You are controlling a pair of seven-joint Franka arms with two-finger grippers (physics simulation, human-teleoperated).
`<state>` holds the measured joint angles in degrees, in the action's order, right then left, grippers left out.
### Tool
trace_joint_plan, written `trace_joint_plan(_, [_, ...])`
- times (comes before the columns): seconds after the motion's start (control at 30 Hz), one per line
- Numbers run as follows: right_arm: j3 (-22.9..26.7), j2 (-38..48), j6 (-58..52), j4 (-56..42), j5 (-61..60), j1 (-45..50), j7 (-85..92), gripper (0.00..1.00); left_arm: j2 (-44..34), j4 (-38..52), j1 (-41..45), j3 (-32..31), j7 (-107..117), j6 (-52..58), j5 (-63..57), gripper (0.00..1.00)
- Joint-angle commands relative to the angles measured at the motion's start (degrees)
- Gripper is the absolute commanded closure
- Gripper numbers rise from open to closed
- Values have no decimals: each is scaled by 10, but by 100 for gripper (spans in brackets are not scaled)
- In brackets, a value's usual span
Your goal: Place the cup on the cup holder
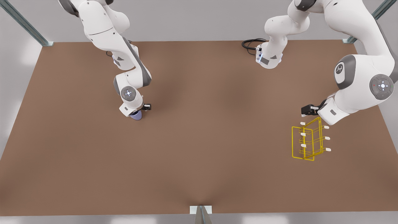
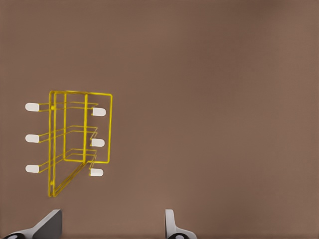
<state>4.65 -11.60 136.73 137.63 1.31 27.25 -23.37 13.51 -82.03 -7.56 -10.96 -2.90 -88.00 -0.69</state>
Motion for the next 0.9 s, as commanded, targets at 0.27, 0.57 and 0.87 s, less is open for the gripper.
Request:
trace_joint_plan(0.27, [0, -2, -52, -28, 2, -1, 12, 79, -1, 0, 0, 0, 1, 0, -1, 0])
trace_joint_plan(0.57, [-25, -1, -153, -177, -198, 19, 43, 79, -1, 0, 1, 0, 2, -1, -1, 0])
trace_joint_plan(0.87, [-25, -293, -78, -588, -637, 148, 191, 79, 0, 0, -2, 0, -2, 0, -1, 0])
